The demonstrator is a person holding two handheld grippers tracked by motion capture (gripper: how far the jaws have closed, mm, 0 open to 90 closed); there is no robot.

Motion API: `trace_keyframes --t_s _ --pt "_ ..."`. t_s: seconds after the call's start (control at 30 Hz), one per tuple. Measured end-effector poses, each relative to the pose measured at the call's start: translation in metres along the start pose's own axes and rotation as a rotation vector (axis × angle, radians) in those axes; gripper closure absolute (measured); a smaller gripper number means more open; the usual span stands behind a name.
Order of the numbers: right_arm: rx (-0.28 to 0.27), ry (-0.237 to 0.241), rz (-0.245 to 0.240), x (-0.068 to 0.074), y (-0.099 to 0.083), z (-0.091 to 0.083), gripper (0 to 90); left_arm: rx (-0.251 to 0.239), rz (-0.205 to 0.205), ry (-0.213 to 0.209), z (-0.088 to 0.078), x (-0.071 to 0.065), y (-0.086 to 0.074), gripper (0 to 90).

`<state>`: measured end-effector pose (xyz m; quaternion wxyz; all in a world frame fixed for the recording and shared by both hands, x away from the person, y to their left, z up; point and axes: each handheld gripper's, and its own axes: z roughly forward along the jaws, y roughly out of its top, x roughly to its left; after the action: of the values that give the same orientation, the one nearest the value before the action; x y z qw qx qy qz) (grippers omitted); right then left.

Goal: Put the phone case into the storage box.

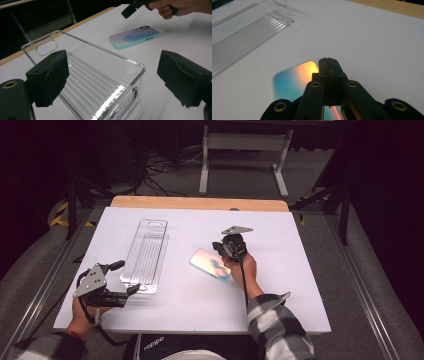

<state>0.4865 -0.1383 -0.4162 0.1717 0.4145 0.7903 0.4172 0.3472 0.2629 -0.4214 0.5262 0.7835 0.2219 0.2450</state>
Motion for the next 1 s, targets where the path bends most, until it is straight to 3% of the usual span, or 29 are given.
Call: trace_keyframes --t_s 0.3,0.6,0.87,1.0 --pt "0.084 -0.019 -0.009 0.001 0.007 0.026 90.0 0.0 -0.004 0.002 -0.001 -0.002 -0.001 11.1" --pt "0.167 -0.044 -0.05 0.002 0.012 0.052 90.0 0.007 -0.008 0.006 -0.004 0.0 -0.004 11.0" --pt "0.211 -0.088 -0.085 0.003 0.01 0.063 90.0 0.0 -0.027 0.01 -0.009 0.0 -0.008 10.9" --pt "0.217 -0.085 -0.093 0.003 0.01 0.065 90.0 0.009 -0.023 0.012 -0.008 -0.001 -0.008 10.9"
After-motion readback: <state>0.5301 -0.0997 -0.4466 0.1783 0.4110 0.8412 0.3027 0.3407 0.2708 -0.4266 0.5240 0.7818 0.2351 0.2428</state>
